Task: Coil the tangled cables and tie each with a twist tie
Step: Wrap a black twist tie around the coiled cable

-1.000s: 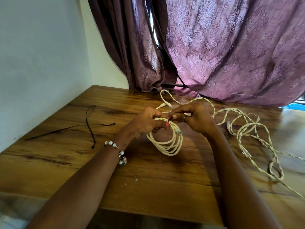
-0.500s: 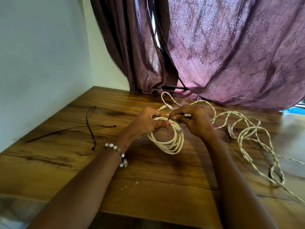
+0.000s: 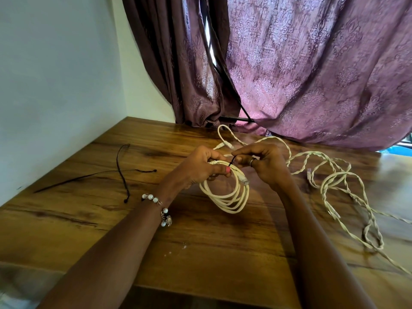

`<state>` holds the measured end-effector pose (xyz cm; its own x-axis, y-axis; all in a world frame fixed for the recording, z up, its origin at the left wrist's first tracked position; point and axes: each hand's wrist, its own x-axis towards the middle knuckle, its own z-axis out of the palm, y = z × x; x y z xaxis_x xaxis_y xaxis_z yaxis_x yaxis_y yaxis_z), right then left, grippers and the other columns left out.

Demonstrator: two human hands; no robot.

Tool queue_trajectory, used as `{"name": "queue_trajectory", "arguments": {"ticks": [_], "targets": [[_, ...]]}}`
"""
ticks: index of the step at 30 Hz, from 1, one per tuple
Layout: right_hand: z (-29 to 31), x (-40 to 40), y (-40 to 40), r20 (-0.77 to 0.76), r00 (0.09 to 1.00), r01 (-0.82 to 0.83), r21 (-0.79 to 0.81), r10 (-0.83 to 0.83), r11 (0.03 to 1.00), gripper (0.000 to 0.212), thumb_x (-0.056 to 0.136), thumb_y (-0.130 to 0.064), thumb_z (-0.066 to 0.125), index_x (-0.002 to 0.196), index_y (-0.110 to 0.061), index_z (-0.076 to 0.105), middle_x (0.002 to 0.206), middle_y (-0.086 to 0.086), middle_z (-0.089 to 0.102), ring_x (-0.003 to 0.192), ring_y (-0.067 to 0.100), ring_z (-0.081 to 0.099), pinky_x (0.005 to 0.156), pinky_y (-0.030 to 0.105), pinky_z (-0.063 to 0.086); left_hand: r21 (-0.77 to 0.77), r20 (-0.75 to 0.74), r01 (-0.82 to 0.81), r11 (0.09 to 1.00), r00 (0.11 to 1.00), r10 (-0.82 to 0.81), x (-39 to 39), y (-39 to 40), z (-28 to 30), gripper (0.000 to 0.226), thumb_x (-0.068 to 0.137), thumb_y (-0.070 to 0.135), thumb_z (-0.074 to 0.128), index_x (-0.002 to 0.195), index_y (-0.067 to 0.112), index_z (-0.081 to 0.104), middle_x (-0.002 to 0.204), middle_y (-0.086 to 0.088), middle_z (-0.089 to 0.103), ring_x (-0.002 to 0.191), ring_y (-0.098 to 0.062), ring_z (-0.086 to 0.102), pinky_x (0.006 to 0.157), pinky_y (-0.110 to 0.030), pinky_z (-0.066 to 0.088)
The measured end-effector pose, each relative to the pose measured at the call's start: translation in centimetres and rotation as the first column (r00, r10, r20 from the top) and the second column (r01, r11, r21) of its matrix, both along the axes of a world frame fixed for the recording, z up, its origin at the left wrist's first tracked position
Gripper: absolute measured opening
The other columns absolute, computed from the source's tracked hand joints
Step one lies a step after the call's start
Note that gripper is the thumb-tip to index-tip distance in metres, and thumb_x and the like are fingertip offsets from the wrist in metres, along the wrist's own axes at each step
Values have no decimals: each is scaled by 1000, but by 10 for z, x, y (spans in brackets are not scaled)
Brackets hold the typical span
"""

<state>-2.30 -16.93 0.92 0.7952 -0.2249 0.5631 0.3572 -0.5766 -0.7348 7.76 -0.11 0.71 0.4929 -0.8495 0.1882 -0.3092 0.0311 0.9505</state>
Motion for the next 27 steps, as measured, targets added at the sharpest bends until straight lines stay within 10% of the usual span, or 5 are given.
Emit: {"name": "queue_trajectory", "arguments": {"ticks": [9,16,27], "targets": [[1,-3,4,-3,999,-34,181,35,983,32,69,13,71,99,2,69,76,-3,74,76,14,70,69,23,57,-59,-20,7,998,1000,-8,0,1,2,15,81,-1,68,96,0,70,74,-7,72,52,-12,47,44,-19,36],[4,-7,3,-91,994,-44,183,61,982,30,67,15,72,95,3,70,73,-3,73,71,12,70,64,22,57,-8,150,-36,999,988,37,2,-1,-2,19,80,5,72,98,-1,72,86,-35,63,61,-25,47,50,-24,36],[7,-6,5,-154,988,-3,181,31,983,20,66,14,74,84,7,70,70,-3,71,67,8,68,61,18,55,21,363,-106,994,927,91,2,-8,-4,19,77,11,75,95,7,75,75,1,70,57,2,55,53,-18,41]]}}
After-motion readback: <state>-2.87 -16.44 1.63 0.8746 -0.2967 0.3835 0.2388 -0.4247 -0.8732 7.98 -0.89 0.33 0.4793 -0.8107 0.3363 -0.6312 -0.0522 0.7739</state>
